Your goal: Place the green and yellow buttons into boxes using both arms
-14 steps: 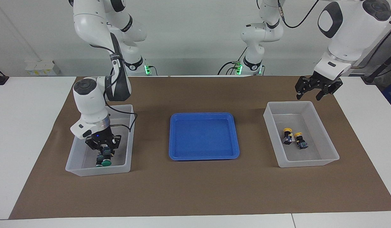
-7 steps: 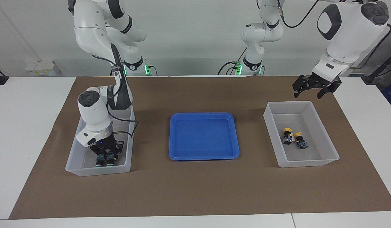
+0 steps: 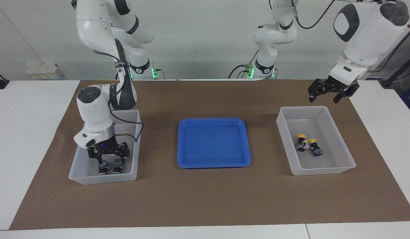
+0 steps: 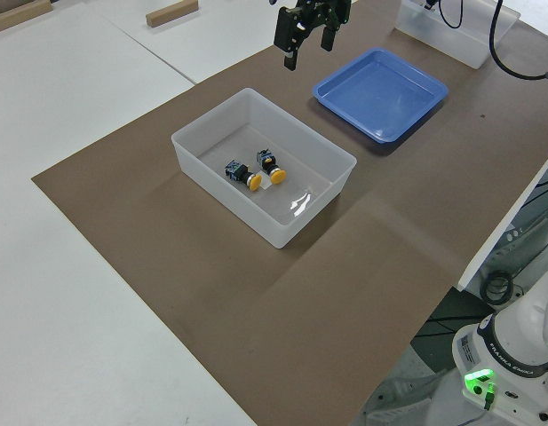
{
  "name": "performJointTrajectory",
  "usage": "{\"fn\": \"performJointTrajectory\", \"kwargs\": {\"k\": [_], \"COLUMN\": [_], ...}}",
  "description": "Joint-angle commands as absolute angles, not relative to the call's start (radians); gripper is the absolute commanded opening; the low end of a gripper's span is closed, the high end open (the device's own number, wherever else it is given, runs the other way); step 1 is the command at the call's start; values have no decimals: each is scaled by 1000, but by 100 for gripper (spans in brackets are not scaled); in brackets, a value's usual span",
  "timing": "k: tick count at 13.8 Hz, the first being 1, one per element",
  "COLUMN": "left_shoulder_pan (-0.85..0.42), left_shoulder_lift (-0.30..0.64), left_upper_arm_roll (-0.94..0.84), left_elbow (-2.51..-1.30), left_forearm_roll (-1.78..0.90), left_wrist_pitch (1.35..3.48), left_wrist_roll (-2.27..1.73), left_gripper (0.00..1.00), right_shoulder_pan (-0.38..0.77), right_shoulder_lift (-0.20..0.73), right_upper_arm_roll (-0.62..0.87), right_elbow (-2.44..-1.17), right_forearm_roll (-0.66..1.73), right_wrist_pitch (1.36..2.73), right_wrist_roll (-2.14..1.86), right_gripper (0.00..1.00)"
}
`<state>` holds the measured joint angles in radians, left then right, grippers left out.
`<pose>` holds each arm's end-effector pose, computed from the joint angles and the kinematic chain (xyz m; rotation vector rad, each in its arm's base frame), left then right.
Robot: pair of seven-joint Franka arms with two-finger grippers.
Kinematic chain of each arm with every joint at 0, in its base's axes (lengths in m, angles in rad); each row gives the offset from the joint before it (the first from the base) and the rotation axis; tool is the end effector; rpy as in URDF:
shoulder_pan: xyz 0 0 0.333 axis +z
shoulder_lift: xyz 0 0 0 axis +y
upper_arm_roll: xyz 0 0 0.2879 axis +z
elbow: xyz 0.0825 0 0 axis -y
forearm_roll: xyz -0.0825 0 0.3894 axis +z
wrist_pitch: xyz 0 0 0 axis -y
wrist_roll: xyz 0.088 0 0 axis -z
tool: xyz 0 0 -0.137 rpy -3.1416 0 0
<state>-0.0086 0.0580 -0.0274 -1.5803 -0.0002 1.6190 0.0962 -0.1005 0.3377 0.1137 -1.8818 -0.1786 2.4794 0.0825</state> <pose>0.5781 -0.0205 0.5330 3.1322 -0.2073 -0.0302 0.6538 0.0031 0.2994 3.0353 0.0695 0.4080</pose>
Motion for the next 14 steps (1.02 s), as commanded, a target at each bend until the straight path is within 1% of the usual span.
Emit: {"fn": "performJointTrajectory", "kwargs": {"k": [1, 3, 5, 7, 10, 13, 14], "left_shoulder_pan": [-15, -12, -9, -8, -8, -8, -8], "left_shoulder_lift": [28, 29, 29, 29, 28, 29, 28], "left_upper_arm_roll": [-26, -26, -25, -25, -25, -25, -26], "left_elbow": [-1614, -1612, -1614, -1612, -1614, -1612, -1614], "left_forearm_roll": [15, 15, 15, 15, 15, 15, 15], "left_wrist_pitch": [1628, 1626, 1626, 1626, 1626, 1626, 1626], "left_wrist_roll": [86, 87, 86, 87, 87, 87, 87], "left_gripper": [100, 100, 100, 100, 100, 100, 100], "right_shoulder_pan": [-89, -72, -49, -43, -43, -43, -43], "right_shoulder_lift": [244, 177, 111, 66, 55, 22, 15], "right_upper_arm_roll": [123, 124, 129, 129, 169, 215, 218], "right_elbow": [-1901, -1899, -1899, -1896, -1885, -1882, -1864], "right_forearm_roll": [-163, -160, -102, -36, -23, -23, -23], "right_wrist_pitch": [2358, 2260, 2163, 2112, 2097, 2027, 1987], "right_wrist_roll": [142, 146, 146, 149, 205, 278, 279], "right_gripper": [100, 100, 100, 100, 100, 100, 100]}}
